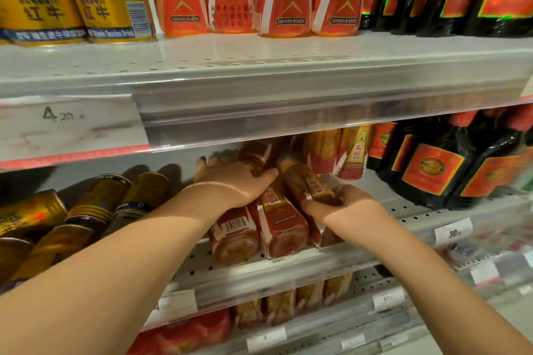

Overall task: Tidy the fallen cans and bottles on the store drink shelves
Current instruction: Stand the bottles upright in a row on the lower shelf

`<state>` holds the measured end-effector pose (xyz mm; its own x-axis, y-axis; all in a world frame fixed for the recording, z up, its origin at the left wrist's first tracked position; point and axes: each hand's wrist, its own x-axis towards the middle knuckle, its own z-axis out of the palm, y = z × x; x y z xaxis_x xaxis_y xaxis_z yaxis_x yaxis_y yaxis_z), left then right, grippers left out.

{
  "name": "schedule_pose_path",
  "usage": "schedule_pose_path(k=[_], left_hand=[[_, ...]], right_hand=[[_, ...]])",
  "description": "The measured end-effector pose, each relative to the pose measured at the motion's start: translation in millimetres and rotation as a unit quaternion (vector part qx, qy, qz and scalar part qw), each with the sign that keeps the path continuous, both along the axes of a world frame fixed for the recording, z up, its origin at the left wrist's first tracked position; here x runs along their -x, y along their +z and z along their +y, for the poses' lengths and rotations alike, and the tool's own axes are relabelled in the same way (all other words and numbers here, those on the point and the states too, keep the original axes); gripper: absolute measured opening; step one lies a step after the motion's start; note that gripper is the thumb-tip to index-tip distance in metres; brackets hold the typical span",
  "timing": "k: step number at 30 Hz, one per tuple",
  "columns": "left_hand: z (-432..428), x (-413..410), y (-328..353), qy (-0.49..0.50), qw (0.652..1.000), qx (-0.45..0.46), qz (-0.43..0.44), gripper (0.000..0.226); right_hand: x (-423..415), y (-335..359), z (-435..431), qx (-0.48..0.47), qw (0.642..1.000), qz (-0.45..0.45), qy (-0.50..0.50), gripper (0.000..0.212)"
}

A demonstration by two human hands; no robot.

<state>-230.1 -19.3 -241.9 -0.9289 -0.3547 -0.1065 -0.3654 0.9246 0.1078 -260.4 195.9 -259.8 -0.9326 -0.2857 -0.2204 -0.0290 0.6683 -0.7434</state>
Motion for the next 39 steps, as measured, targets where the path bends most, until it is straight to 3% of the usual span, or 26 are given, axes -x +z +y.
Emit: schedule_pose_path(k=[6,12,22,26,28,30,31,35,39], left_hand=[[10.7,5.4,9.2,-0.012,1.0,-0.016,0.003,0.076],[32.7,9.1,17.7,0.02,0.999,0.029,-0.024,0.085],[39.3,12.5,21.9,0.094,0.994,-0.037,-0.045,0.099],[38.5,12.3,24.2,0.114,0.987,-0.093,-0.063,0.076],[35.4,6.9,27.6,0.116,0.984,-0.127,-0.041,0.072],[32.4,-1.6,30.4,0.102,0.982,-0.155,0.015,0.051],[31.7,-7.2,31.6,0.098,0.979,-0.17,0.054,0.039],[30.0,-30.3,30.3,0.089,0.95,-0.242,0.178,0.046],[39.8,-46.6,32.6,0.055,0.916,-0.312,0.248,0.02]], right_hand=[[1.5,6.4,11.5,0.024,1.0,-0.012,-0.015,0.034],[15.6,36.5,12.4,-0.008,0.996,-0.094,-0.006,0.077],[7.3,38.2,22.6,0.019,0.991,-0.129,0.031,0.065],[5.7,35.3,20.6,-0.04,0.991,-0.111,0.055,0.084],[4.8,34.3,20.1,-0.07,0.989,-0.112,0.066,0.096],[5.5,33.6,22.5,-0.076,0.989,-0.107,0.066,0.096],[7.3,31.6,25.2,-0.061,0.991,-0.101,0.065,0.092],[5.9,27.0,42.1,0.019,0.994,-0.099,0.046,0.082],[4.6,33.5,60.0,0.135,0.984,-0.104,0.05,0.079]])
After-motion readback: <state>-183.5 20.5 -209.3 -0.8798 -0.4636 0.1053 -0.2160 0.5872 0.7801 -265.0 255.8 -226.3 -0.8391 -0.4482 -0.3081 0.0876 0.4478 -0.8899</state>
